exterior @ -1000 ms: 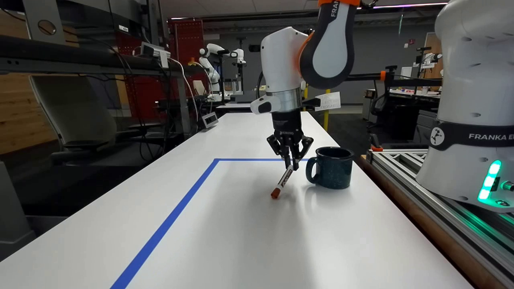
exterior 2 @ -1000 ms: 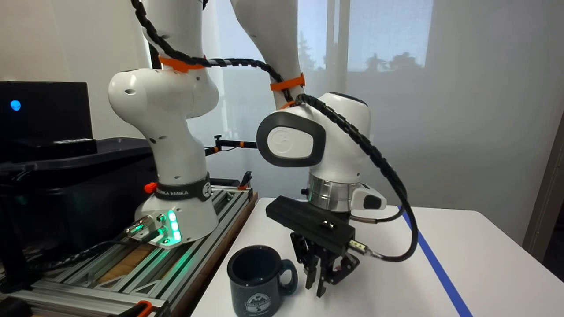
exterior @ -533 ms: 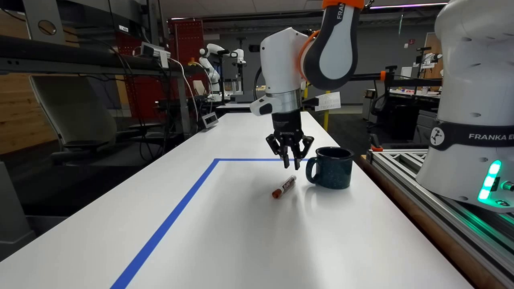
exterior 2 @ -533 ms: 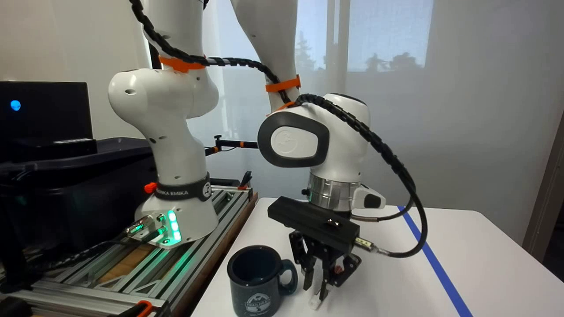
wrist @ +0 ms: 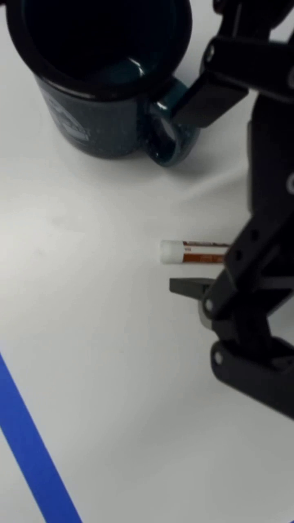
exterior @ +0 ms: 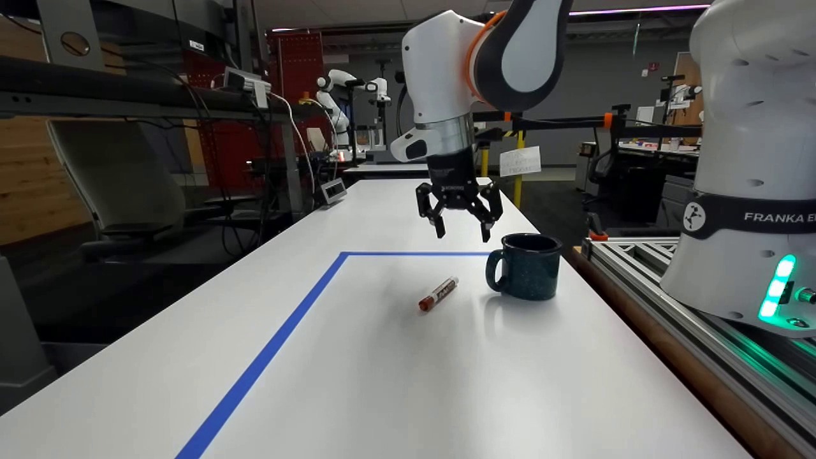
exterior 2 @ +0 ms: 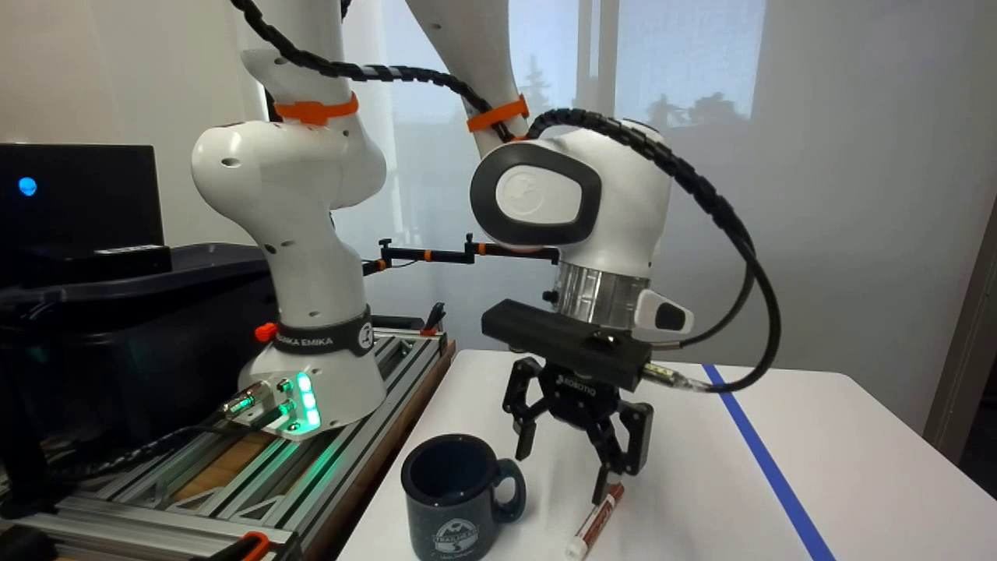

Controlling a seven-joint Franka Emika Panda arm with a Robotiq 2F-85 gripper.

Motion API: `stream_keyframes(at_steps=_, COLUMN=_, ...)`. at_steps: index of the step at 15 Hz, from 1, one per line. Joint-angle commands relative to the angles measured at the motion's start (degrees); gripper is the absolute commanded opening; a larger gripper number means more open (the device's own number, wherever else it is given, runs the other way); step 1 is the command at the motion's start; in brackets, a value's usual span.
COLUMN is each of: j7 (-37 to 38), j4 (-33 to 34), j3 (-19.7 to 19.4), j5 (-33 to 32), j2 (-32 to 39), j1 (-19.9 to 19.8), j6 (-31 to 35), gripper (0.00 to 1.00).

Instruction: Take the marker out of the mug.

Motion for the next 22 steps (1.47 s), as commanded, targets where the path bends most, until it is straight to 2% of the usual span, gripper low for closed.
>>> stream_keyframes(at_steps=1, j7=3.29, j4=-0.36, j3=1.68, j5=2.45, j2=-8.69, j1=0.66, j6=-11.22, gripper=1.00)
stream_keyframes(at_steps=3, j7=6.33, j4=-0.23, j3=2.32, j5=4.64, j2=-12.50, j1=0.68, j6=-15.94, gripper=1.00)
stream_keyframes(at_steps=5, j7=11.52, j4=-4.07, j3=2.84, j5=6.16, j2=-18.71, j1=0.55, j6=-18.75, gripper=1.00)
stream_keyframes(at_steps=6, j7=13.30, j4=-0.21, j3=3.17, j5=8.30, j2=-17.11, j1=1.00, j6=-21.30, gripper=1.00)
stream_keyframes(at_steps=9, j7=20.72, j4=-0.22, j3=3.63, j5=11.90, j2=-20.32, j1=1.64, j6=-23.33, gripper=1.00)
stream_keyframes(at_steps=10, j7=23.77, j4=-2.15, j3=3.81, j5=12.32, j2=-22.55, j1=1.73, j6=-23.06, gripper=1.00)
stream_keyframes(at_steps=12, j7=29.58, j4=-0.26, j3=4.29, j5=13.95, j2=-22.48, j1=2.37, j6=-25.12, gripper=1.00)
stream_keyframes(at_steps=18, j7=45.45, j4=-0.53, j3=6.68, j5=15.74, j2=-24.87, j1=3.46, j6=-29.63, gripper=1.00)
stream_keyframes(at_steps=19, j7=46.78, j4=-0.57, j3=6.95, j5=15.88, j2=-25.25, j1=3.63, j6=-30.67, gripper=1.00)
stream_keyframes(at_steps=20, j7=43.78, j4=-0.12, j3=5.96, j5=14.26, j2=-22.95, j1=3.49, j6=-28.14, gripper=1.00)
stream_keyframes(at_steps=22, j7=44.17, j4=-0.13, j3=6.09, j5=14.22, j2=-22.84, j1=3.55, j6=-28.27, gripper=1.00)
